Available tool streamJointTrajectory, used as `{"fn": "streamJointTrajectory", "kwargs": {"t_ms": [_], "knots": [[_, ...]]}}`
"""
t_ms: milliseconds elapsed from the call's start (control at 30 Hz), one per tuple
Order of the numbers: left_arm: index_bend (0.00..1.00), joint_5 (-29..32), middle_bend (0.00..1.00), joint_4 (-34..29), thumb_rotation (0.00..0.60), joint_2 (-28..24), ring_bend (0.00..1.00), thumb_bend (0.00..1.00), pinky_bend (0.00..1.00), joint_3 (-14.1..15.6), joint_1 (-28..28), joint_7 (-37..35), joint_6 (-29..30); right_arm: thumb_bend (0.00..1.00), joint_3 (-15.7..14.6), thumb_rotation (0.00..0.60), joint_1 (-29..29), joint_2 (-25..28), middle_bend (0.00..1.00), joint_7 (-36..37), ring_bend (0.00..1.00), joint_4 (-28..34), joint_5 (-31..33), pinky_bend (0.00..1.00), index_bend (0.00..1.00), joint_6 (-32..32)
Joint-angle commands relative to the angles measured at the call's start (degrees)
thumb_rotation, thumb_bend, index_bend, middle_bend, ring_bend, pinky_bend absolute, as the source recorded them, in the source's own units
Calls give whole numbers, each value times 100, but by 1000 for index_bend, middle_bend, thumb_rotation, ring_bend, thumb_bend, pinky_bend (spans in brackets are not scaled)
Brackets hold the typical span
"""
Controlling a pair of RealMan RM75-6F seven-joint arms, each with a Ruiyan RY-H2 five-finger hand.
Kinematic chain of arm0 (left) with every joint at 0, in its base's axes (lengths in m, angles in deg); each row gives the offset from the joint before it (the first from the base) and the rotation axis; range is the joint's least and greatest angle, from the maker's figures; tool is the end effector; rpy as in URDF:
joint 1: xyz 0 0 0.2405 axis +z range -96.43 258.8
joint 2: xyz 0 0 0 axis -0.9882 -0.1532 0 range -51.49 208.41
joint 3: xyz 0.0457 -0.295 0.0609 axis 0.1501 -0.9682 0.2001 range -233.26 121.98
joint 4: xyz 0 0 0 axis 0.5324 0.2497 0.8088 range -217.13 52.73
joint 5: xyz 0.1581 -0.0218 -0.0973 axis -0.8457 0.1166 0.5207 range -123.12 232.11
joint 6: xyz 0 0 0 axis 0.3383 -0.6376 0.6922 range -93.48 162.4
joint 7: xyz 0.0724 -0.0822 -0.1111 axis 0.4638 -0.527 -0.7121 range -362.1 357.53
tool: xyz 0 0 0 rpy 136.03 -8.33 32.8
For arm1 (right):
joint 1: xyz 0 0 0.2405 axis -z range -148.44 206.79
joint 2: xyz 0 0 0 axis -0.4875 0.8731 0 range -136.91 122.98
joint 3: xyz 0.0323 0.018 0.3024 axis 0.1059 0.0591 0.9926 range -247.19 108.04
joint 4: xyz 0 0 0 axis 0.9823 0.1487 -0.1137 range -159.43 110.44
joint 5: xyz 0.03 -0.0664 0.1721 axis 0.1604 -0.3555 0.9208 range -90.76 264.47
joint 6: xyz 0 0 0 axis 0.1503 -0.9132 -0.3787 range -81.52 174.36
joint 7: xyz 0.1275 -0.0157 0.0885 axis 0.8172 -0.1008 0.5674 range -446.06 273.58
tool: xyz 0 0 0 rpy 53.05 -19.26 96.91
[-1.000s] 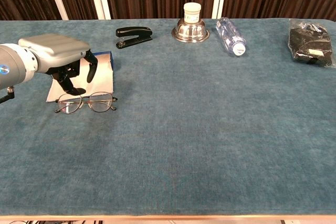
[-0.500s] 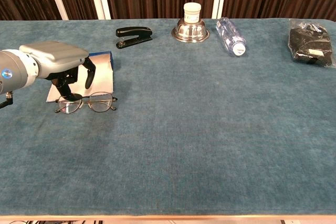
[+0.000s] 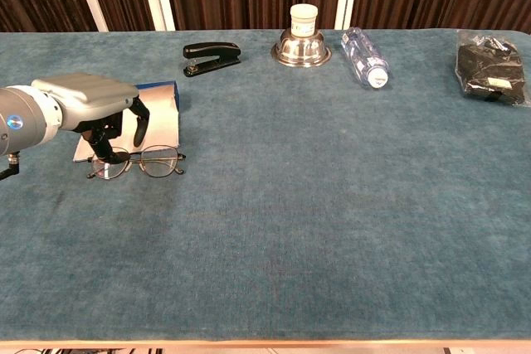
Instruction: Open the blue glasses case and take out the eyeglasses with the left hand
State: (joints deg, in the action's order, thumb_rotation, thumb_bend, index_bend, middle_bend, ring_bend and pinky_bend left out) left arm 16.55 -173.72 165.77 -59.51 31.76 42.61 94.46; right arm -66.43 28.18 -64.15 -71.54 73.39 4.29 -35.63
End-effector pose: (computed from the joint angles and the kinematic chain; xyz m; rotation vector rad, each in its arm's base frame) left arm -0.1939 0.3816 -0.0016 -1.8880 -0.8595 -0.5045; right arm -0.3544 -0.1707 0.2324 1.2169 -1.1690 0.9779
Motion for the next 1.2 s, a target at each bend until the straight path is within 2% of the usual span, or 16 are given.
{"fn": "streamJointTrajectory", "kwargs": {"t_ms": [33, 1200], "knots": [[499, 3, 1000, 19, 600, 16, 954, 331, 1000, -1, -2, -5, -5, 202, 1, 600, 0, -1, 0, -1, 0, 1, 3, 199, 0, 1], [518, 27, 1000, 179, 600, 128, 954, 375, 1000, 14, -3, -84, -107, 202, 0, 600, 1, 6, 0, 9, 0, 7, 8, 199, 0, 9]]}}
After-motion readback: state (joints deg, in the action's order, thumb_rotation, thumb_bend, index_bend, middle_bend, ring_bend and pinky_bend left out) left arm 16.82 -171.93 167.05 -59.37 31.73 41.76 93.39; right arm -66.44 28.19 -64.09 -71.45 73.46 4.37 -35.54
